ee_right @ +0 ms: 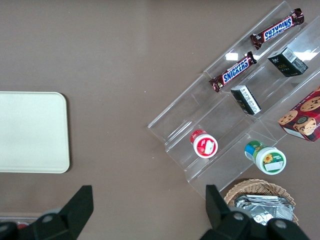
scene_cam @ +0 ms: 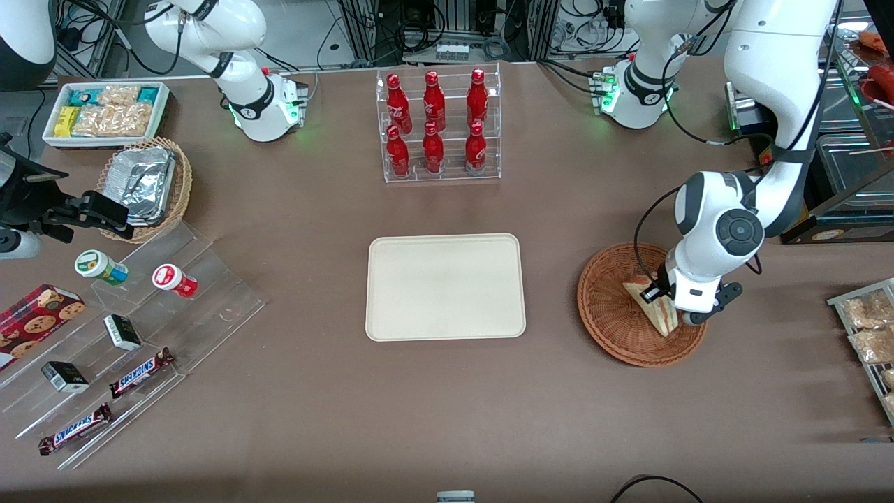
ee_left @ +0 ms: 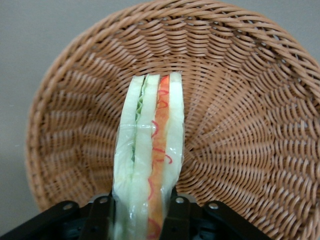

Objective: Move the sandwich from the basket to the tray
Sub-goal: 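Lift the sandwich and carry it with the left gripper over the cream tray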

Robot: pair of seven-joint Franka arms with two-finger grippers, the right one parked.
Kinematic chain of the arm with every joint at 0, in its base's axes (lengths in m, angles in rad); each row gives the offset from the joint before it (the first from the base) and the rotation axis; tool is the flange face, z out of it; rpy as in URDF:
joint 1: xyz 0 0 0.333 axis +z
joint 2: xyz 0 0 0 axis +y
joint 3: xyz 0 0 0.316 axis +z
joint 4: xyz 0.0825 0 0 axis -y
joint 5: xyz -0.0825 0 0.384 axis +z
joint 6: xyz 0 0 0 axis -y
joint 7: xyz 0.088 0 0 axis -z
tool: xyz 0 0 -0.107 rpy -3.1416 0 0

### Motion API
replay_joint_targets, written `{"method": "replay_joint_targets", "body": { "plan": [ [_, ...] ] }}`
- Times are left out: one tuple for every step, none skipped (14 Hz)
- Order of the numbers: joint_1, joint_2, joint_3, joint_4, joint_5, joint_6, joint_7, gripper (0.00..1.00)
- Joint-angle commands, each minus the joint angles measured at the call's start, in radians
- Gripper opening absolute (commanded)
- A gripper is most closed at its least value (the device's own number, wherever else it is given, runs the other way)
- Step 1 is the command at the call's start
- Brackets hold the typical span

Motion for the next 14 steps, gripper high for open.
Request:
{"method": "replay_joint_targets", "body": {
  "plan": [
    [-0.008,-0.091,-0.002,0.055,0.027,-0.190,-0.006,0.00],
    [-0.011,-0.106,-0.018,0.092,0.027,-0.262,-0.006,0.00],
    [-0.022,-0.119,-0.035,0.138,0.027,-0.333,-0.015,0.00],
    [-0.036,-0.125,-0.045,0.181,0.025,-0.389,-0.021,0.00],
    [-0.058,-0.125,-0.062,0.218,0.024,-0.425,-0.025,0.00],
    [-0.091,-0.122,-0.075,0.255,0.018,-0.454,-0.048,0.00],
    [-0.130,-0.116,-0.078,0.284,0.018,-0.468,-0.082,0.00],
    [-0.184,-0.108,-0.079,0.310,0.016,-0.471,-0.108,0.00],
    [-0.229,-0.093,-0.079,0.330,0.016,-0.470,-0.116,0.00],
    [-0.276,-0.070,-0.079,0.353,0.016,-0.467,-0.114,0.00],
    [-0.328,-0.036,-0.079,0.383,0.021,-0.461,-0.116,0.00],
    [-0.379,0.016,-0.079,0.438,0.022,-0.461,-0.119,0.00],
    [-0.425,0.071,-0.079,0.494,0.025,-0.461,-0.134,0.00],
    [-0.469,0.135,-0.078,0.549,0.028,-0.461,-0.148,0.00]
  ]
}}
